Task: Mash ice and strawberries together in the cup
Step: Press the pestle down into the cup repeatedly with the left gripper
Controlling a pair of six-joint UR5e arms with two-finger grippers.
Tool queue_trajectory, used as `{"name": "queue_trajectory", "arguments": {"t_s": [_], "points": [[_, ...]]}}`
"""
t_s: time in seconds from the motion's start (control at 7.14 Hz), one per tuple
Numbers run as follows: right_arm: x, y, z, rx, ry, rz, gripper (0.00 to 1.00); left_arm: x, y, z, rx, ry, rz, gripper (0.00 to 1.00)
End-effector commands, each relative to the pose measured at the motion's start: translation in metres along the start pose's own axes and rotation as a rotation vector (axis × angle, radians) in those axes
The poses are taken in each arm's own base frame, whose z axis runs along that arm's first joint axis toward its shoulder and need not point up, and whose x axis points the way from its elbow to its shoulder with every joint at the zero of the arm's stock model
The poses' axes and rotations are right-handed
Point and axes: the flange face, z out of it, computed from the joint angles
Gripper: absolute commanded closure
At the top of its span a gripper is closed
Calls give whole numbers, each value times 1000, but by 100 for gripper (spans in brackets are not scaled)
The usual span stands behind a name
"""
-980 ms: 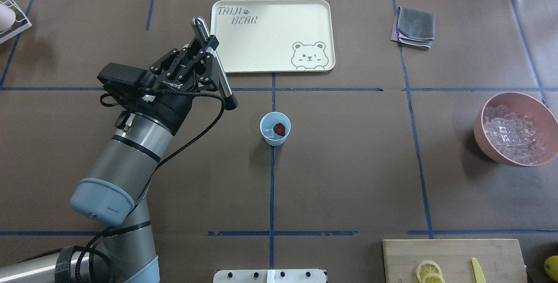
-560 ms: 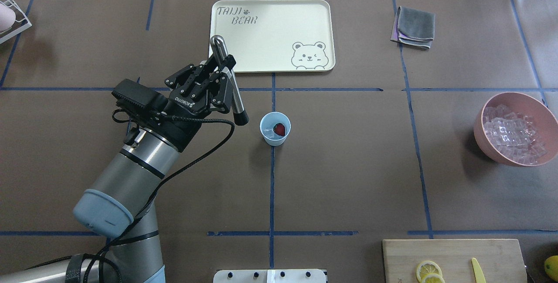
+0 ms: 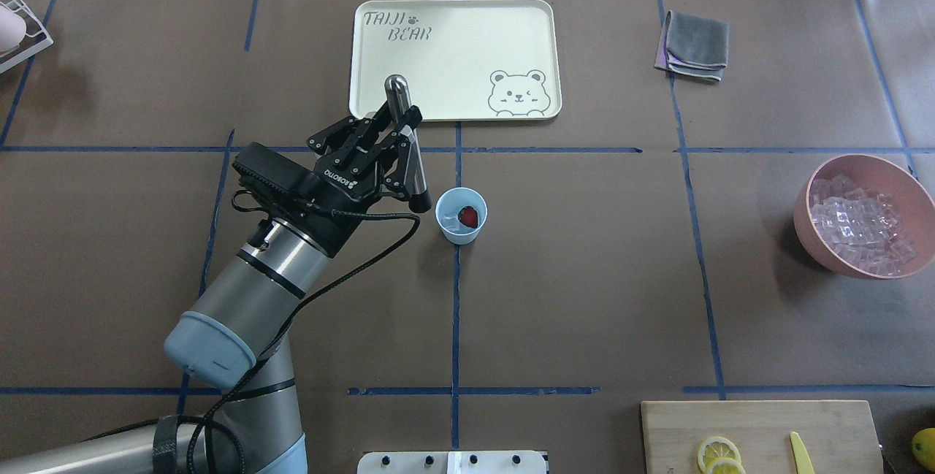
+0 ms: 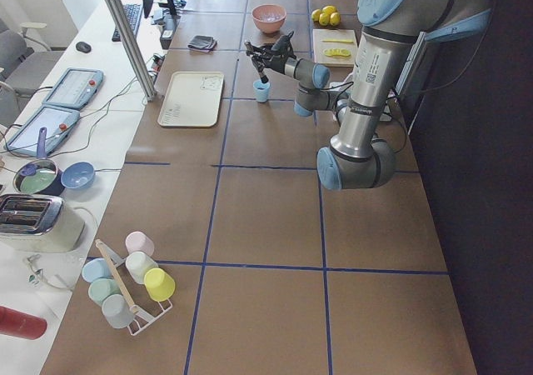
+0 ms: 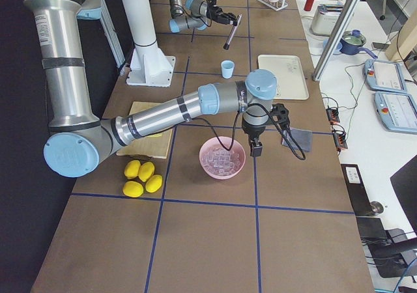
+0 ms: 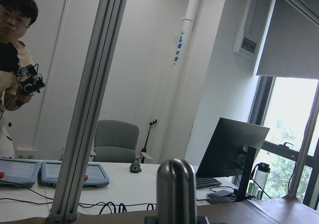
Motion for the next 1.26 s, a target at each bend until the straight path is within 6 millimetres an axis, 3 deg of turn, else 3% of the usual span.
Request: {"name": "queue_trajectory", "arguments": {"t_s": [0.0,0.14,0.56,1.12], "points": [[0,0,1,-2,0,1,0,5,12,11,-3,-8,9,100],[1,1,2,-3,0,2,0,17,20,27,2,-19,12,100],[2,1,2,-5,1,4,0,10,41,33,5,-30,15,100],[1,1,3,-5,1,2,0,17,56,47,8,-29,12,100]]}}
